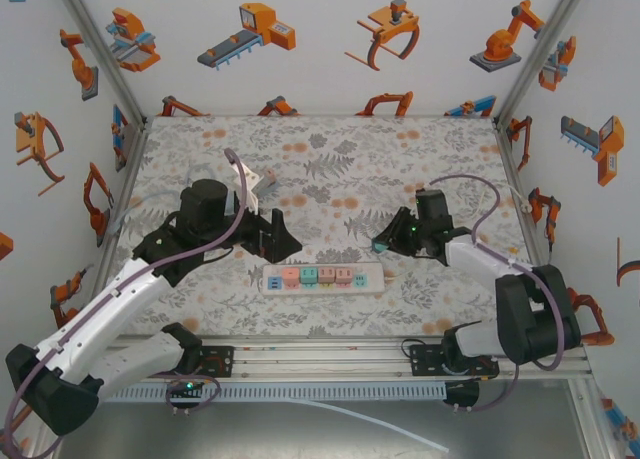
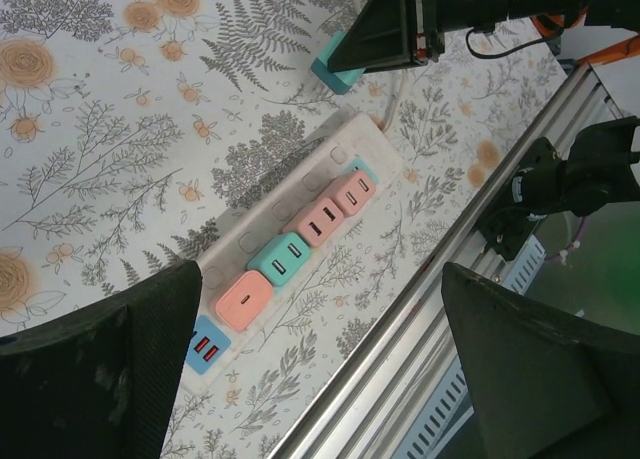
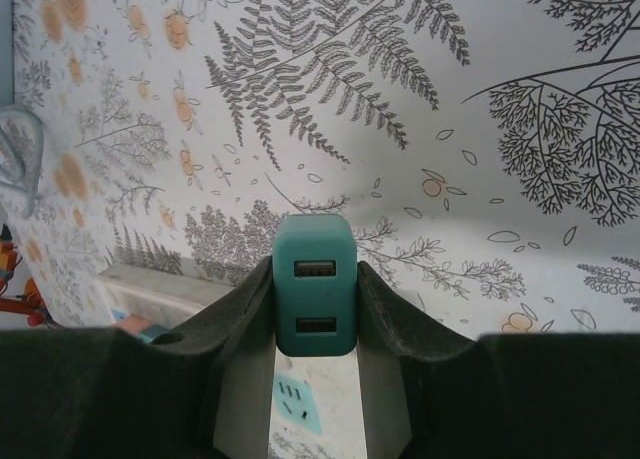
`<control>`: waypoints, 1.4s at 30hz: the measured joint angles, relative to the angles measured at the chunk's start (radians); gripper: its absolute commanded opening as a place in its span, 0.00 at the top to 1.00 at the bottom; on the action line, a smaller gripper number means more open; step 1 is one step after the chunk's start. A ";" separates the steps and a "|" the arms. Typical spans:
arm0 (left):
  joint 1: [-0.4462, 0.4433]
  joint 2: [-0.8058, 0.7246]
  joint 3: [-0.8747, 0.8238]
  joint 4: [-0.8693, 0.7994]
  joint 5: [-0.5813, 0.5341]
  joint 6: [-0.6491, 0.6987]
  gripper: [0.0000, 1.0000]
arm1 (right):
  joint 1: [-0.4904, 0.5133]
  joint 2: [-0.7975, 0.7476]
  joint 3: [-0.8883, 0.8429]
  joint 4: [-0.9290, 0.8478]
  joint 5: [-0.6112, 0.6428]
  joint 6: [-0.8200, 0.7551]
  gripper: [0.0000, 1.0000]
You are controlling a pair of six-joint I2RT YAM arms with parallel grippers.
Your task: Pull the plug off the socket
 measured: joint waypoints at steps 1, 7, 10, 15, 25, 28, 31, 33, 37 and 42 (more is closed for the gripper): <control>0.000 0.003 -0.001 0.002 0.000 0.000 0.03 | 0.000 0.011 -0.006 0.014 0.000 0.001 0.78; -0.002 0.015 -0.011 0.006 -0.001 0.000 0.03 | 0.000 0.038 -0.045 0.092 -0.011 0.005 0.68; -0.005 0.018 -0.015 0.005 -0.005 0.000 0.03 | 0.000 0.038 -0.051 0.108 -0.015 0.005 0.64; -0.007 0.019 -0.016 0.006 -0.015 0.000 0.03 | 0.000 0.038 -0.051 0.093 -0.009 -0.008 0.56; -0.008 0.040 -0.025 0.004 -0.052 0.000 0.03 | 0.000 0.016 -0.039 -0.008 0.043 -0.083 0.49; -0.008 0.042 -0.025 -0.004 -0.079 0.000 0.03 | 0.000 -0.005 -0.028 -0.049 0.072 -0.103 0.45; -0.008 0.042 -0.027 -0.006 -0.095 0.000 0.03 | 0.000 -0.046 -0.015 -0.092 0.099 -0.126 0.40; -0.008 0.041 -0.029 -0.007 -0.112 -0.002 0.03 | 0.000 -0.082 0.001 -0.120 0.114 -0.143 0.40; -0.008 0.041 -0.034 -0.024 -0.187 -0.017 0.03 | 0.000 -0.183 0.038 -0.144 0.124 -0.199 0.40; 0.002 0.030 -0.058 -0.045 -0.280 -0.061 0.03 | 0.019 -0.342 0.040 -0.113 0.120 -0.327 0.41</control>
